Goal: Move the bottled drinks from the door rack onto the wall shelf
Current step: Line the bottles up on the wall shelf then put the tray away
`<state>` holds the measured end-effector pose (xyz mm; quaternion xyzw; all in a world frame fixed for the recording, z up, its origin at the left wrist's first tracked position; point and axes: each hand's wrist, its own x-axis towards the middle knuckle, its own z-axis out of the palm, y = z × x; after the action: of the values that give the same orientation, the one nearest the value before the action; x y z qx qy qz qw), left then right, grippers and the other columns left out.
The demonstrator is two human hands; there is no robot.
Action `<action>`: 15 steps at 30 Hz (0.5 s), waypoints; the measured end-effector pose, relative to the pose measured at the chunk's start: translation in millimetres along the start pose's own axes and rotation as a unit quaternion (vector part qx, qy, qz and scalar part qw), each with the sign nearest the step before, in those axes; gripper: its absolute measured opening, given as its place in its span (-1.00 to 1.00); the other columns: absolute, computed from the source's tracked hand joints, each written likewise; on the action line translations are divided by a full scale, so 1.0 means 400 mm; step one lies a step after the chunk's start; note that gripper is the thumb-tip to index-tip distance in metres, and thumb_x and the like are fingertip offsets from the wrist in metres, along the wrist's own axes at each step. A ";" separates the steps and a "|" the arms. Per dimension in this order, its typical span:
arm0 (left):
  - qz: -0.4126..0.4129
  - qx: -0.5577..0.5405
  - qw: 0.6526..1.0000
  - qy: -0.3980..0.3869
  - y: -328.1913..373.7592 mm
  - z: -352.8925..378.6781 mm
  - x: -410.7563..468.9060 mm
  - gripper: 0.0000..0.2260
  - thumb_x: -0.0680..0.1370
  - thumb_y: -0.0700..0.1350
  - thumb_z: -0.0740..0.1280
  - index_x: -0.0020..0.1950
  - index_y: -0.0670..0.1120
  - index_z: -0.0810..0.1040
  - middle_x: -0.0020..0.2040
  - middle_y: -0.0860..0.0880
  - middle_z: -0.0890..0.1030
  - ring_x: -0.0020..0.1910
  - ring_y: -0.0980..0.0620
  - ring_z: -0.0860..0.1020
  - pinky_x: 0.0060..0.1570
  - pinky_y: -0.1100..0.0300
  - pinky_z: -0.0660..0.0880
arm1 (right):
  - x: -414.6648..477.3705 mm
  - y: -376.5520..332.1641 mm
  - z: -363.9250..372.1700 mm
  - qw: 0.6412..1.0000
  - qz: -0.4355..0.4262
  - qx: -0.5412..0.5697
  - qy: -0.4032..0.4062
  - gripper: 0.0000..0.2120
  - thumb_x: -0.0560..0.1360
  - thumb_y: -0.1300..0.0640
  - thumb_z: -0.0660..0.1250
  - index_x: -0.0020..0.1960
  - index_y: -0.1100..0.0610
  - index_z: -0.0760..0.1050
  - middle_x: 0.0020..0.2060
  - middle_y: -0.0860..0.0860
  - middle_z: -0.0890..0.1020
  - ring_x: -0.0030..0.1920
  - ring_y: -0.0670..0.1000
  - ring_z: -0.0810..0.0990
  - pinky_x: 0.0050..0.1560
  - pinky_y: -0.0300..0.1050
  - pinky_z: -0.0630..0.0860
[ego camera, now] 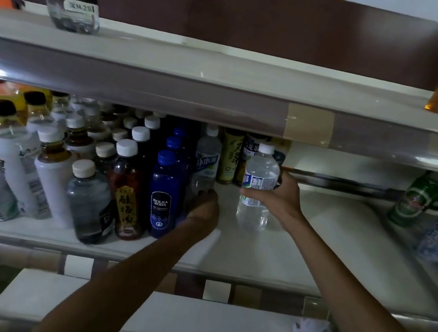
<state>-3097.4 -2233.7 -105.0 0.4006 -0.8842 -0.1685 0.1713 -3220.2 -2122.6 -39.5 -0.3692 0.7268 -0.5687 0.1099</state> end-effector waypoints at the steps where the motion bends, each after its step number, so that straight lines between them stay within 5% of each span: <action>1: 0.011 0.024 1.000 -0.014 0.002 0.002 -0.010 -0.70 0.64 -0.18 0.16 0.35 -0.24 0.41 0.30 -0.25 0.46 0.26 -0.23 0.46 0.24 -0.01 0.40 | 0.002 -0.008 0.019 1.000 -0.004 -0.007 -0.001 -0.38 0.05 0.10 0.70 0.06 0.03 0.58 -0.05 -0.07 0.69 -0.03 -0.05 0.66 0.05 0.02 0.63; 5: 0.028 0.120 0.991 -0.043 0.006 -0.037 -0.072 -0.83 0.61 -0.19 0.19 0.17 -0.15 0.48 0.07 -0.13 0.57 -0.06 -0.02 0.55 -0.09 0.15 0.52 | 0.020 -0.029 0.103 0.999 -0.020 -0.027 -0.017 -0.31 0.09 0.08 0.70 0.17 0.08 0.54 0.03 -0.06 0.65 0.03 -0.05 0.62 0.07 -0.11 0.57; 11: 0.071 0.203 0.975 -0.064 -0.025 -0.060 -0.168 -0.82 0.62 -0.10 0.20 0.13 -0.16 0.51 0.01 -0.15 0.57 -0.06 -0.06 0.56 -0.09 0.12 0.49 | 0.056 -0.039 0.247 0.999 0.018 -0.044 -0.016 -0.26 0.14 0.05 0.67 0.26 0.12 0.48 0.08 0.02 0.62 0.07 0.04 0.59 0.10 0.01 0.59; 15: 0.107 0.262 0.955 -0.086 -0.046 -0.042 -0.209 -0.82 0.63 -0.15 0.22 0.11 -0.22 0.53 0.00 -0.20 0.58 -0.08 -0.08 0.55 -0.10 0.10 0.45 | 0.058 -0.019 0.321 0.998 0.067 -0.005 -0.010 -0.42 0.26 0.23 0.62 0.21 0.22 0.49 0.09 0.10 0.64 0.00 0.08 0.64 -0.08 0.01 0.64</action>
<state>-3026.1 -2183.7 -112.4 0.3180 -0.9465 0.0549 0.0002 -3159.0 -2234.1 -68.8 -0.3257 0.7515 -0.5528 0.1537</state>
